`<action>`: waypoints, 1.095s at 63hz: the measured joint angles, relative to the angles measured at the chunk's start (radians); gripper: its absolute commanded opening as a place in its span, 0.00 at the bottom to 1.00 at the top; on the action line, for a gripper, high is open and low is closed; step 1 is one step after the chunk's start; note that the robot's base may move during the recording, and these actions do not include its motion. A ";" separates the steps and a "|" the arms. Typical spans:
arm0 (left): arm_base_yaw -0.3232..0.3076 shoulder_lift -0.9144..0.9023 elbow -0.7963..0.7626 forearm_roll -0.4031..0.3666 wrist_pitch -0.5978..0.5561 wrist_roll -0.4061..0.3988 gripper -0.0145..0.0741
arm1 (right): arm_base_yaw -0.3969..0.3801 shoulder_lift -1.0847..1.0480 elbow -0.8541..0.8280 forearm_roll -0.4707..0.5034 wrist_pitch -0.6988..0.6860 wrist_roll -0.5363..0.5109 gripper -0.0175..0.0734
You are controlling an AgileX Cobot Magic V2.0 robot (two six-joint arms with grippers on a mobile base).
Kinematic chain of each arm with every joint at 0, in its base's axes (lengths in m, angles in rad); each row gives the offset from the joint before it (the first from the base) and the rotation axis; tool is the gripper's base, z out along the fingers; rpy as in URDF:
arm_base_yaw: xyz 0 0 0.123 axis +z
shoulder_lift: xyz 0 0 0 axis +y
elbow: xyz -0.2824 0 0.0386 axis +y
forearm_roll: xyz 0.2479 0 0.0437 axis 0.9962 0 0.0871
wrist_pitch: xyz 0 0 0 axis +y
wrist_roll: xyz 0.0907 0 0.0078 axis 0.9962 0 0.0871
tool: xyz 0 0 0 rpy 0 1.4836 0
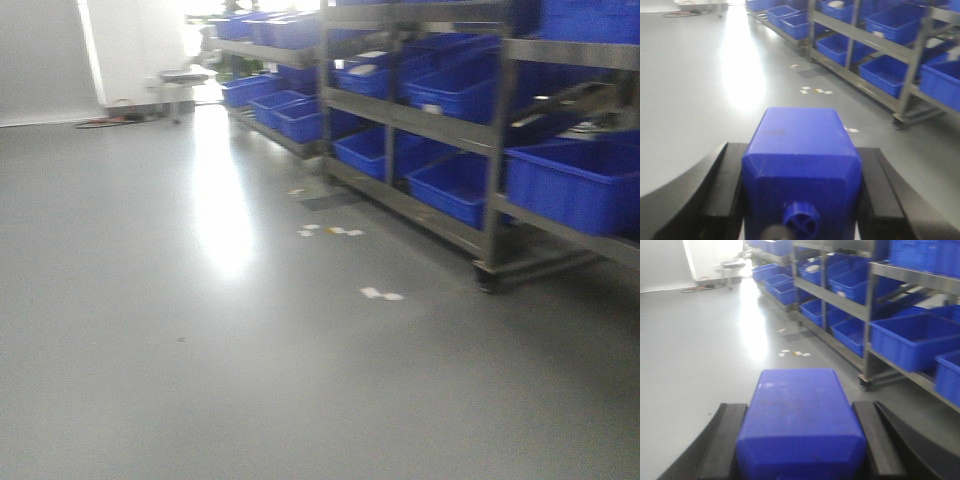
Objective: Pick and sort blue part to right shelf
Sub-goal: 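Drive along the aisle toward the blue-bin shelves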
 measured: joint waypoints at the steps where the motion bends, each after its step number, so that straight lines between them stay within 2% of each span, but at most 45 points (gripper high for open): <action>1: 0.000 0.000 0.000 0.000 0.000 0.000 0.58 | 0.000 0.000 0.000 0.000 0.000 0.000 0.50; 69: 0.000 0.000 0.000 0.000 0.002 0.000 0.58 | 0.000 0.000 0.000 0.000 0.000 0.000 0.50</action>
